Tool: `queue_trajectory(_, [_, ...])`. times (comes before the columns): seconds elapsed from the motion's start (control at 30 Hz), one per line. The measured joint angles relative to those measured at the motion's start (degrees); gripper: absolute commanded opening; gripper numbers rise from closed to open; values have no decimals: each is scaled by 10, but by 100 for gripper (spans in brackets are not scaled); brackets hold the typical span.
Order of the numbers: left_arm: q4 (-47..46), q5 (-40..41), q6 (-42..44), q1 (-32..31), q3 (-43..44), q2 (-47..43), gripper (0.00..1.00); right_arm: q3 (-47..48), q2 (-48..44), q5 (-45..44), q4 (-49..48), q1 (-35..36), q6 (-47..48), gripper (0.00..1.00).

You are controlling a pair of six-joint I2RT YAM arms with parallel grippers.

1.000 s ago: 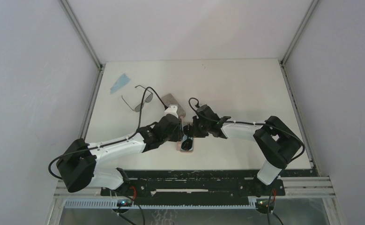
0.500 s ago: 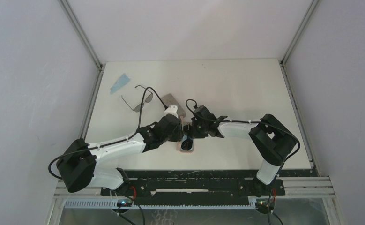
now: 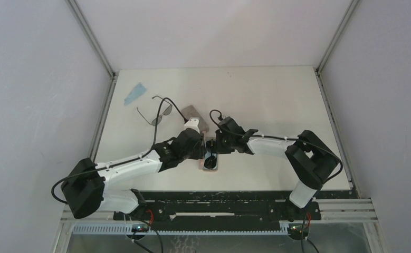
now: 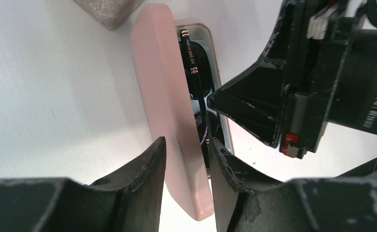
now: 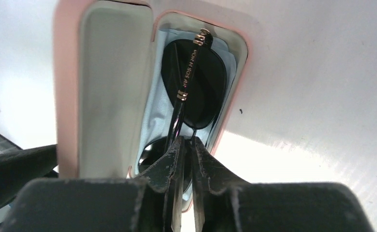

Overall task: Organize the sunglasses
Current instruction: Place the sunglasses in the sunglasses case.

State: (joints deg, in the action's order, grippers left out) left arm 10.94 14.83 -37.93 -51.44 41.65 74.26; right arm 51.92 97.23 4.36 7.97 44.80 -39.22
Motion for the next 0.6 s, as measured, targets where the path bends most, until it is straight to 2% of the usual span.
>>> queue_trajectory(0.4, [7, -5, 10, 10, 0, -48, 47, -17, -67, -39, 19, -4, 10, 11])
queue_trajectory(0.6, [-38, -40, 20, 43, -12, -85, 43, -47, -76, -34, 10, -22, 9, 11])
